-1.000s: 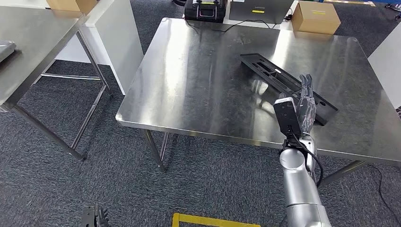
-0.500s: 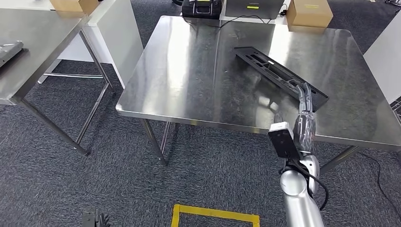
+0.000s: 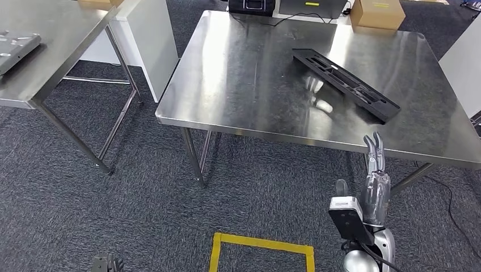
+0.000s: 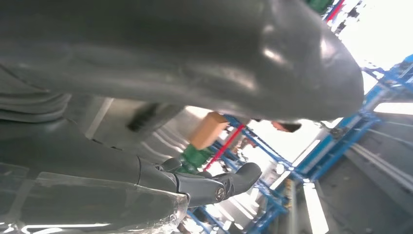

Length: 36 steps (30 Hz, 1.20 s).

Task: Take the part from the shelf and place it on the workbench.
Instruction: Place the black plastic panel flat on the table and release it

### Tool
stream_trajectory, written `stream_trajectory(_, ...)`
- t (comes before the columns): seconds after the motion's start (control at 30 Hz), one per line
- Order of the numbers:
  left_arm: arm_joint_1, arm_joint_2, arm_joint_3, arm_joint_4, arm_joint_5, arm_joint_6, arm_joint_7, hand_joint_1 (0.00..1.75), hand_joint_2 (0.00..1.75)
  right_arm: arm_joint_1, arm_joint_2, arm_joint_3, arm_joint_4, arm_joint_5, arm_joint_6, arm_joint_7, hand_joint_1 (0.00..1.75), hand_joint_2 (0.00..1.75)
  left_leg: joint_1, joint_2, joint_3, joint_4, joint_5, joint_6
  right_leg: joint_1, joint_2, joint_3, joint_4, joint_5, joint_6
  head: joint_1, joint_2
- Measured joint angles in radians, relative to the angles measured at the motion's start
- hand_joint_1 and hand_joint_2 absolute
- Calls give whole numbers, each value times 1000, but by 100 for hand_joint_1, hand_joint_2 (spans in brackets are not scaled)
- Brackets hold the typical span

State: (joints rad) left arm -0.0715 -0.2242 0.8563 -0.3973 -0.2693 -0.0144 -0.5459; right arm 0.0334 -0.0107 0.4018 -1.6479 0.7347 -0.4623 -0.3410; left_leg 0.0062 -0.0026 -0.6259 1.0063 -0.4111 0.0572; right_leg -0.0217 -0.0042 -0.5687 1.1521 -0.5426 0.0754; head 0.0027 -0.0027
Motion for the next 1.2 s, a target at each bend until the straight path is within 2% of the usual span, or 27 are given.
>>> stream_trajectory(0.03,1,-1,3,-2,0,-1,0,0,0,9,-2,0,-6,-3,-1,-2,0,0,-2,0,-6,0,8,-5,4,0,56,-81,8,-3,0,0)
stream_trajectory(0.07,1,-2,5,-4,-1,-2,0,0,0,16,-3,-1,-10,-5,-3,-4,0,0,-3,1,-9,0,15,-10,7,0,93,-141,12,-10,0,0)
stream_trajectory(0.1,1,-4,7,-5,-1,-2,-1,0,0,20,-4,-1,-15,-6,-4,-7,0,0,-4,2,-9,-1,22,-16,10,1,112,-177,11,-18,0,0)
stream_trajectory(0.13,1,-5,10,-7,-1,-3,-2,0,0,24,-5,-1,-18,-7,-6,-9,0,0,-3,2,-10,-4,28,-23,14,2,114,-188,11,-26,-1,0)
stream_trajectory(0.2,2,-6,15,-9,-2,-4,-2,0,0,29,-6,-1,-22,-8,-8,-11,0,0,0,2,-14,-4,30,-37,9,1,100,-190,25,-44,-1,0)
stream_trajectory(0.23,3,-7,17,-10,-2,-4,-2,0,0,31,-6,-1,-23,-8,-9,-11,0,0,2,1,-21,10,9,-43,6,0,93,-192,35,-57,-3,0)
stream_trajectory(0.27,4,-7,18,-11,-2,-4,-2,0,0,33,-7,-2,-24,-8,-9,-11,0,0,3,0,-33,43,-30,-49,2,-1,85,-194,46,-67,-4,0)
stream_trajectory(0.33,5,-7,19,-13,-2,-4,-2,0,0,37,-7,-2,-24,-8,-9,-11,0,0,6,0,-66,162,-133,-60,2,-3,67,-194,66,-78,-7,0)
stream_trajectory(0.37,5,-7,20,-14,-2,-4,-2,0,0,40,-7,-2,-24,-10,-9,-11,0,0,7,0,-79,225,-166,-65,3,-3,57,-192,75,-78,-7,0)
stream_trajectory(0.4,5,-7,21,-14,-2,-4,-2,0,0,43,-7,-2,-24,-18,-8,-9,0,0,7,0,-80,266,-175,-68,3,-4,47,-190,83,-75,-7,0)
stream_trajectory(0.43,5,-7,22,-14,-2,-3,-2,0,0,47,-7,-5,-23,-32,-7,-5,0,0,8,0,-64,270,-164,-69,3,-4,36,-186,90,-73,-8,0)
stream_trajectory(0.47,5,-7,25,-15,-2,-3,-2,0,0,53,-7,-11,-20,-54,-8,-1,0,0,10,0,-27,233,-140,-69,3,-4,26,-182,95,-70,-7,0)
stream_trajectory(0.53,5,-7,34,-18,-2,-1,-2,0,0,64,-5,-37,5,-96,-28,4,0,0,12,0,75,90,-107,-65,5,-5,9,-169,101,-64,-8,0)
stream_trajectory(0.57,5,-7,40,-20,-2,-1,-2,0,0,66,-3,-57,30,-113,-48,3,0,0,10,-1,110,34,-101,-58,6,-6,3,-165,104,-59,-7,0)
stream_trajectory(0.6,5,-8,46,-22,-3,0,-1,0,0,65,0,-83,63,-129,-73,0,0,0,8,-2,127,3,-102,-52,8,-7,-1,-161,108,-52,-6,0)
stream_trajectory(0.7,5,-11,65,-23,-11,0,5,0,0,54,19,-182,205,-182,-153,-30,0,0,1,-2,116,-10,-90,-25,10,-7,-11,-160,121,-28,-6,0)
stream_trajectory(0.73,5,-12,70,-23,-15,0,7,0,0,45,26,-219,262,-176,-178,-40,0,0,2,0,109,-13,-80,-14,10,-5,-21,-149,110,-25,-6,0)
stream_trajectory(0.8,3,-15,78,-24,-22,-1,12,0,0,14,45,-319,377,-73,-212,-30,0,0,3,3,90,-19,-59,6,6,-2,-58,-73,50,-31,-3,0)
stream_trajectory(0.87,2,-16,85,-25,-29,-3,16,0,0,-34,69,-473,516,144,-224,13,0,0,2,4,65,-18,-40,12,4,-1,-99,55,-22,-33,0,0)
stream_trajectory(0.9,2,-17,89,-25,-31,-4,17,0,0,-64,78,-561,603,251,-226,48,0,0,1,4,52,-18,-30,12,3,0,-108,103,-39,-27,0,0)
stream_trajectory(0.93,2,-19,91,-25,-32,-4,18,0,0,-94,82,-645,704,333,-228,95,0,0,1,4,41,-17,-21,11,2,0,-99,118,-37,-17,1,0)
stream_trajectory(0.97,2,-22,92,-25,-31,-4,18,0,0,-119,82,-720,802,383,-228,148,0,0,1,2,31,-17,-13,8,1,0,-71,94,-19,-6,2,0)
stream_trajectory(1.03,2,-28,95,-25,-28,-4,20,0,0,-152,81,-836,971,431,-227,235,0,0,0,-1,15,-16,1,-1,-2,0,28,-44,17,6,4,0)
stream_trajectory(1.07,2,-31,96,-26,-27,-4,20,0,0,-164,82,-877,1036,442,-225,261,0,0,-1,0,9,-15,8,-7,-1,2,74,-114,23,4,4,0)
stream_trajectory(1.1,2,-33,97,-28,-25,-4,20,0,0,-173,84,-910,1095,451,-219,285,0,0,-3,2,5,-14,15,-14,1,4,100,-164,23,-2,3,0)
stream_trajectory(1.13,2,-35,98,-30,-24,-4,20,0,0,-179,86,-937,1148,457,-206,313,0,0,-5,3,3,-13,21,-21,3,6,111,-190,19,-8,1,0)
stream_trajectory(1.2,5,-42,99,-35,-25,-4,19,0,0,-179,91,-981,1233,465,-160,379,0,0,-3,4,0,-12,29,-31,2,5,99,-193,25,-23,-3,0)
